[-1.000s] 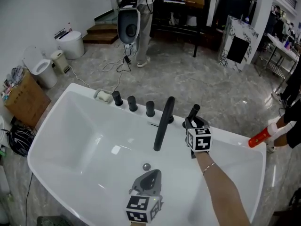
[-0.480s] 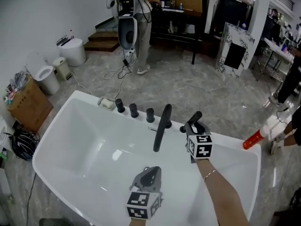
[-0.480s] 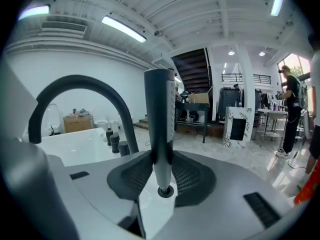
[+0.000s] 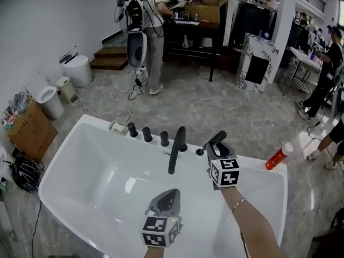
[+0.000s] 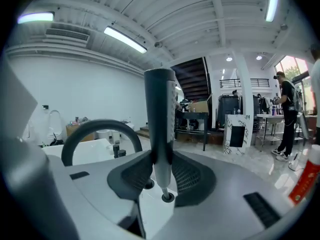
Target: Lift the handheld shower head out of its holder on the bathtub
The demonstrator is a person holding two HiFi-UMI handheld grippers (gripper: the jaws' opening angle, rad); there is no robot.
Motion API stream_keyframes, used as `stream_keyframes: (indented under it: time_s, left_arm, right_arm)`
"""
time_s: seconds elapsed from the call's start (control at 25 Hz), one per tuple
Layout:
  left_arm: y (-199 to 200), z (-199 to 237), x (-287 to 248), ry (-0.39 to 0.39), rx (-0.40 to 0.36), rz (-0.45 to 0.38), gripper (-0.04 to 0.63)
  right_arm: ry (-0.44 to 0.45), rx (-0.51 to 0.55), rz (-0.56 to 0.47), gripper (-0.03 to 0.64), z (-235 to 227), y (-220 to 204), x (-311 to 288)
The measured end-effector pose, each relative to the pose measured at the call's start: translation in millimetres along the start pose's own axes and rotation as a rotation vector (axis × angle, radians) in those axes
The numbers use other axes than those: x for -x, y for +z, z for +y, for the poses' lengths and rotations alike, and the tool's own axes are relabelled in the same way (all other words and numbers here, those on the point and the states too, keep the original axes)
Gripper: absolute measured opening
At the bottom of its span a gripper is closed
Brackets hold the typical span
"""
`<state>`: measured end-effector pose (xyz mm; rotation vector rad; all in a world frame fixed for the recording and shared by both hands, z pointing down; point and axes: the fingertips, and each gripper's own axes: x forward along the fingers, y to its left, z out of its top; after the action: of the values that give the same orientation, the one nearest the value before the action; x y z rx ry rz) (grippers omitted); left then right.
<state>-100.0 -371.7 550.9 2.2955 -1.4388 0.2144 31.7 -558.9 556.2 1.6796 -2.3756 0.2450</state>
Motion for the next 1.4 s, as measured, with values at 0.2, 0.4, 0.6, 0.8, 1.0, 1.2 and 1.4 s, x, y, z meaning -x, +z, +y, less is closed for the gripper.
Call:
stream_keyframes:
  time_s: [0.2,0.4,0.6,0.8,1.0,1.2,1.4]
  left_arm:
    - [24.3,-18.1,20.7,-0.01,-0.029,-0.012,0.02]
    - [49.0,-38.7,44.5,-0.018,-0.056,-0.032,0.02]
    - [70.2,-55.4,66.8,-0.022,-0.085,-0.055,0.02]
    - [85.6,-71.8,86.7,-0.026,-0.102,-0.072,0.02]
    - [96.4,-90.4,106.2,-0.029,-0.12,-0.084,0.02]
    - [99.1,-101.8,119.5,-0.02,-0.138,-0.09,0.02]
    - [107.6,-104.0,134.9,-0.008,-0.142,-0.098,0.02]
  right_arm:
    - [0.014,0.007,-0.04,0.123,10.2,34.9,41.6]
    - [0.029,-0.006,-0.08,0.123,21.5,65.4,88.0]
    - [0.037,0.001,-0.102,0.123,29.4,89.0,131.7]
    - [0.042,0.018,-0.109,0.123,34.5,107.8,171.1]
    - [0.05,0.032,-0.127,0.123,43.4,126.6,206.1]
    - [0.055,0.027,-0.132,0.123,46.2,128.9,233.1]
    - [0.055,0.043,-0.123,0.121,50.8,133.5,249.2]
